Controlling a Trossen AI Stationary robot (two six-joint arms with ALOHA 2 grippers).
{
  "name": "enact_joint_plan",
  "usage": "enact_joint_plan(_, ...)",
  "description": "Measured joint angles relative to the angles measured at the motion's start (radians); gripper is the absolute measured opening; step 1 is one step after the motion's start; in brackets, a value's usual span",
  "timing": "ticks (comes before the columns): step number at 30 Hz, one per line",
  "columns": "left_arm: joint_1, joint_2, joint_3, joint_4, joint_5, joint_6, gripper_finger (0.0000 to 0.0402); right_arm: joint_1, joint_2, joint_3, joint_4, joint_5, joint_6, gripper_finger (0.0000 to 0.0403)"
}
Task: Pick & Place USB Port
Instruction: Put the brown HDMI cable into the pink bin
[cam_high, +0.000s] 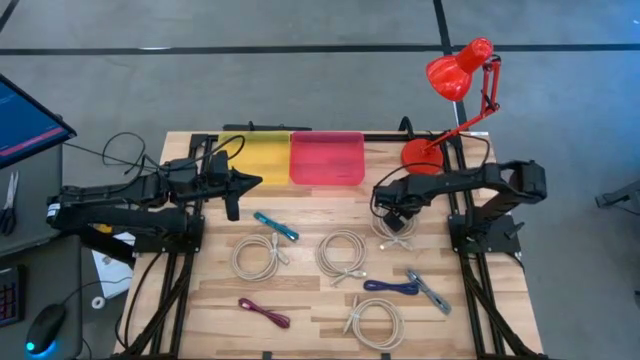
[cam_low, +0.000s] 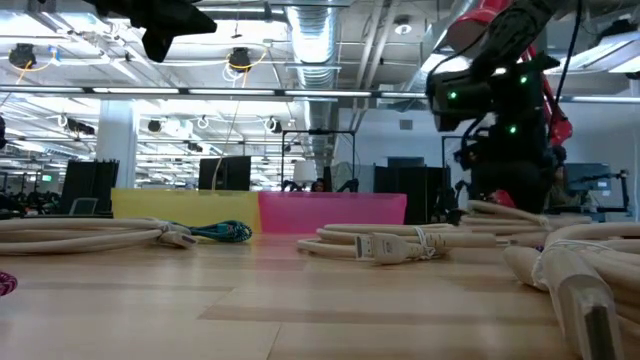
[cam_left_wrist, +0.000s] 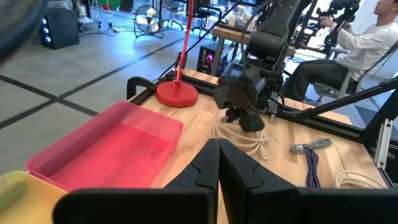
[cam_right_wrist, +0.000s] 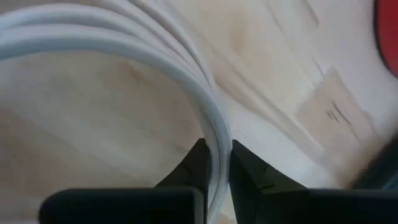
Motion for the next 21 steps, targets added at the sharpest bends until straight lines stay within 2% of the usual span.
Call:
enact_joint_plan(13,0.0,0.0,0.0,0.005,-0.001,0.0,0.0006,0.038,-0.367,0.002,-0.013,0.001,0.039,0.0025)
enact_joint_plan(21,0.0,0.0,0.0,0.013,-0.028,0.0,0.0006,0.038,-0.56,0.003,0.083,0.001,0.03,0.0025)
